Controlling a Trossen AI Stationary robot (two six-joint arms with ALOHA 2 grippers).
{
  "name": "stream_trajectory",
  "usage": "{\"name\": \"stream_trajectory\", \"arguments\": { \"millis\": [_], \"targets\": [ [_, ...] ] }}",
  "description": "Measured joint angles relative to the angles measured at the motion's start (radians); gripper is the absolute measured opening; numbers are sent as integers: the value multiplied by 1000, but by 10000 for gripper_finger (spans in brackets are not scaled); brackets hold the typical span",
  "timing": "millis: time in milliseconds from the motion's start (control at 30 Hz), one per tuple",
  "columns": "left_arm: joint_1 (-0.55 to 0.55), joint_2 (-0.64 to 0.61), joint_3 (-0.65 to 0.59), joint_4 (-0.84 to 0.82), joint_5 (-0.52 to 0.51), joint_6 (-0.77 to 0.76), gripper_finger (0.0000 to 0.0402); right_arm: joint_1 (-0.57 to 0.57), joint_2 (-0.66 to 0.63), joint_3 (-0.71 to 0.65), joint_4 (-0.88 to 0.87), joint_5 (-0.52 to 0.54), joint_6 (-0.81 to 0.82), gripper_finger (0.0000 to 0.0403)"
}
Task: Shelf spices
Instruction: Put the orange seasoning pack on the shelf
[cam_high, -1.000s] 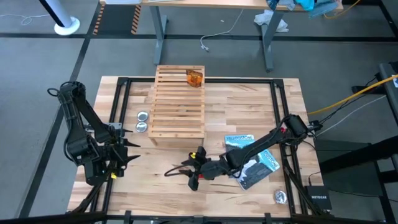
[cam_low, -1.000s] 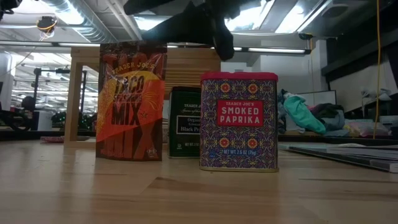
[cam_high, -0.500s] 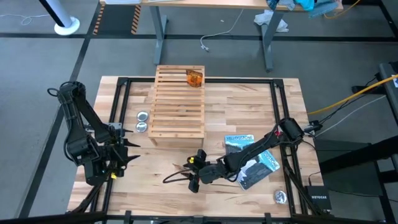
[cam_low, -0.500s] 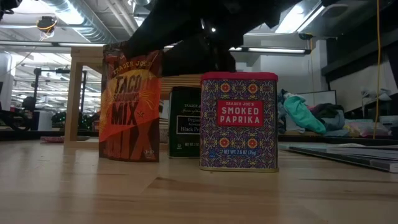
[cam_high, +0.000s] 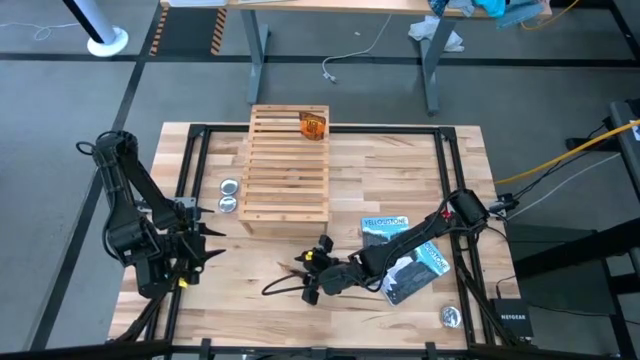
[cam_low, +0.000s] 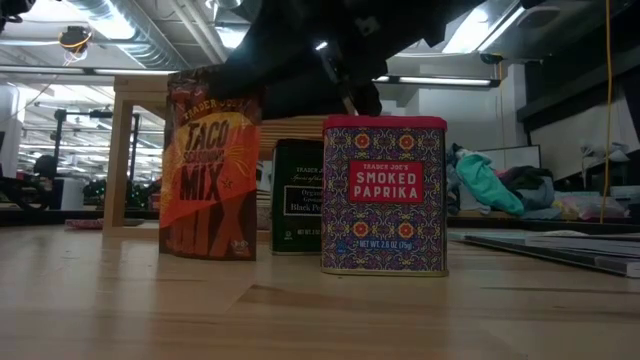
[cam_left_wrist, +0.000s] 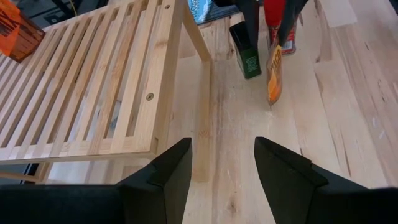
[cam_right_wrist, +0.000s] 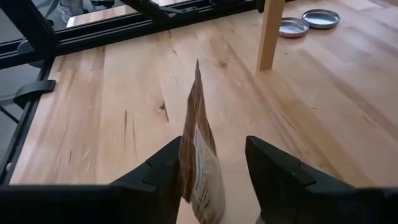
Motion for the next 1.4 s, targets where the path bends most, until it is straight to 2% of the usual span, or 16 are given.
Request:
{"name": "stream_trajectory", "arguments": {
  "millis": [133,333,400,533,667,1033,1200,1400],
  "targets": [
    [0,0,0,0,0,0,169,0,0,0,0,11,0,134],
    [0,0,0,0,0,0,169,0,0,0,7,23,0,27],
    [0,0,0,0,0,0,169,0,0,0,8,36,-17,9],
    [0,0,0,0,0,0,169,0,-4,5,14,70,-71,19],
    [0,0,0,0,0,0,169,0,-26,47,12,114,-183,5],
    [0,0,0,0,0,0,169,-15,-182,77,-20,267,-461,3],
    [0,0,-1,0,0,0,169,-81,-261,77,-21,260,-563,3],
    [0,0,-1,0,0,0,169,-215,-355,77,-25,180,-664,2]
  ]
}}
